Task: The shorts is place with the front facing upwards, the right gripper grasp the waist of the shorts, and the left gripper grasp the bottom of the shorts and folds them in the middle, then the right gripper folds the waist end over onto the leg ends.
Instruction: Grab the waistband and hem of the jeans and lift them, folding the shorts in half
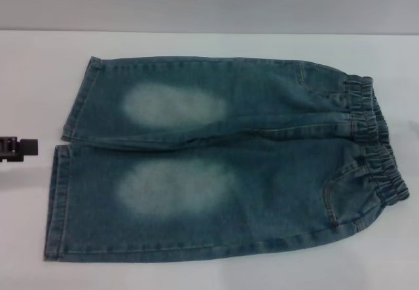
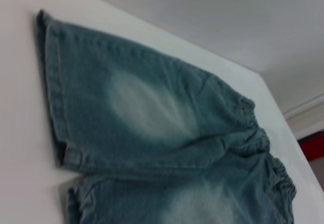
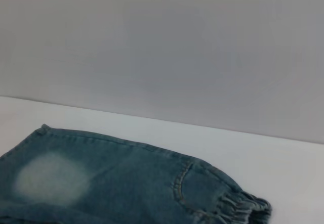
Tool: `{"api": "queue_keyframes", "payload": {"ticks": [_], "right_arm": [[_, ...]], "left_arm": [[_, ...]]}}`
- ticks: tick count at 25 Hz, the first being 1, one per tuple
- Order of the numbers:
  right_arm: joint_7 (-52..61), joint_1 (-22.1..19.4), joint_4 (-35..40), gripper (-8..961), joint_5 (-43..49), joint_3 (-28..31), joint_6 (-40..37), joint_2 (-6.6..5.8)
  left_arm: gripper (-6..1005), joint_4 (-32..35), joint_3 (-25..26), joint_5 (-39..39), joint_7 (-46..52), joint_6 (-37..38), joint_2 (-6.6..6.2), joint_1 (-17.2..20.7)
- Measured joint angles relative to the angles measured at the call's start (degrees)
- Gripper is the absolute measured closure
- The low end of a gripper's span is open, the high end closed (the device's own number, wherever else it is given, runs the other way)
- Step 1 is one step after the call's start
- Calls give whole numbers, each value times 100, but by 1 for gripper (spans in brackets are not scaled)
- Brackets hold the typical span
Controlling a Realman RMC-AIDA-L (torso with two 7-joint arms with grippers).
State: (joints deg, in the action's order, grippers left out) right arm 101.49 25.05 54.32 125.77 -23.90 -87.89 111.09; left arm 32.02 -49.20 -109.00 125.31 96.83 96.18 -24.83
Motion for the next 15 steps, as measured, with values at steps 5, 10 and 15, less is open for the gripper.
{"api": "queue_keyframes", "payload": {"ticks": [5,10,15], "right_arm": [[-571,-103,-307,469,-337,218,488,90],[-1909,-352,-992,469,-1595,511,952,284],[-3168,-408,-1850,469,-2467,539,1397,329]], "left_arm": [[233,0,5,-81,18,2,62,117],[234,20,7,-263,-17,-39,162,244],[234,6,8,-440,14,-6,164,296]]}}
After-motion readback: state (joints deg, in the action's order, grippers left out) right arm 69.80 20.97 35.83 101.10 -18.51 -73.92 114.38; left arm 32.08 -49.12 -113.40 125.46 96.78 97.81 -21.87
